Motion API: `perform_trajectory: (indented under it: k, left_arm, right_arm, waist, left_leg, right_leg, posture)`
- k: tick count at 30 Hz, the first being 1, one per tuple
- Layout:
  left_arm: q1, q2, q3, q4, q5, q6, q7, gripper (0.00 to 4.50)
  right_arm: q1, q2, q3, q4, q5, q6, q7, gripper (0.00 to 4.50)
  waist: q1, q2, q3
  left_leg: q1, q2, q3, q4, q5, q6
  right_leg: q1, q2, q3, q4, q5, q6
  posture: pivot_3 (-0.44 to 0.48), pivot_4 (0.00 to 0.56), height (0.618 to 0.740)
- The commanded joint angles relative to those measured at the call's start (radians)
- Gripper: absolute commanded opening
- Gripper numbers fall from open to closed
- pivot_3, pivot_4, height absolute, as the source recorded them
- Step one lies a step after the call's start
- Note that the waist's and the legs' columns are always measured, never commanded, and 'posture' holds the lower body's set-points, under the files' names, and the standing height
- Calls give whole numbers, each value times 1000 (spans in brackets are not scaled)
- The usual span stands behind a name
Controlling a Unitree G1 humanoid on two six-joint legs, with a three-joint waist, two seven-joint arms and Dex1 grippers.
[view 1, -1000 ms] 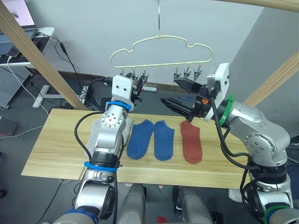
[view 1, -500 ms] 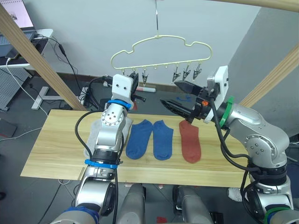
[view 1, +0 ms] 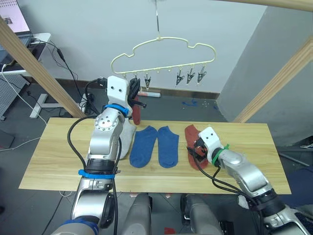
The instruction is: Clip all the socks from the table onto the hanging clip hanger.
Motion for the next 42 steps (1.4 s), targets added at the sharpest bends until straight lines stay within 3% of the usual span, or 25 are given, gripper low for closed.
perform_trajectory:
  k: [1, 5, 7, 10, 19, 28, 31, 35, 42]
  left_arm:
    - [15, 8, 9, -61, -11, 14, -3, 2]
    - [30, 4, -12, -94, -13, 33, -13, 2]
    - [32, -1, -14, -101, -14, 40, -10, 2]
    - [31, 1, -6, -101, -14, 45, -7, 2]
    - [26, 3, 31, -97, -70, 113, -19, 2]
    - [25, 12, 92, -119, -229, 317, -46, 2]
    - [-12, -58, 262, -114, -523, 615, 61, 2]
    - [-49, -85, 428, -83, -808, 864, 189, 2]
    - [-75, -85, 580, 3, -1128, 965, 419, 2]
  right_arm:
    - [-41, 44, -33, 144, -57, -125, -34, 4500]
    - [-57, 92, -64, 290, -69, -187, -19, 4500]
    - [-49, 103, -66, 351, -78, -225, 4, 4148]
    - [-29, 106, -78, 353, -78, -245, 25, 3325]
    - [50, 78, -100, 219, -74, -191, 101, 168]
    - [147, -24, -79, -30, -43, -182, 296, 76]
    - [182, -61, -76, -172, -77, -293, 306, 76]
    - [209, -46, -98, -310, -74, -342, 284, 76]
    - [178, 53, -122, -501, -17, -296, 240, 76]
  waist:
    - [-4, 0, 0]
    - [-5, 0, 0]
    - [-5, 0, 0]
    - [-5, 0, 0]
    - [-2, 0, 0]
    - [-5, 0, 0]
    - [-8, 0, 0]
    - [-12, 0, 0]
    - [-8, 0, 0]
  left_leg:
    - [0, 0, 0, 0, 1, 0]
    - [2, 0, 0, 0, 1, 0]
    - [3, 0, 0, 0, 1, 0]
    - [5, 0, 0, 0, 1, 0]
    - [6, 0, 0, 0, 1, 0]
    - [6, 0, -1, 0, 1, 0]
    - [6, 0, -1, -1, 1, 0]
    - [7, 1, -1, 0, 1, 0]
    - [7, 1, -1, 0, 1, 0]
  right_leg:
    - [0, 0, 0, 0, 0, 0]
    - [2, 1, 1, 1, 0, 0]
    - [3, 1, 1, 1, 0, 0]
    - [5, 1, 1, 0, 0, 0]
    - [7, 0, 1, -1, 0, 1]
    - [7, 1, 1, -1, 0, 1]
    - [7, 0, 1, -1, -1, 1]
    - [7, 1, 0, 0, -1, 1]
    - [7, 0, 1, -1, -1, 1]
  posture:
    - [194, 289, 740]
    - [202, 288, 740]
    - [204, 288, 740]
    - [203, 290, 740]
    - [196, 289, 740]
    - [192, 284, 740]
    - [193, 282, 740]
    - [189, 278, 740]
    - [179, 274, 740]
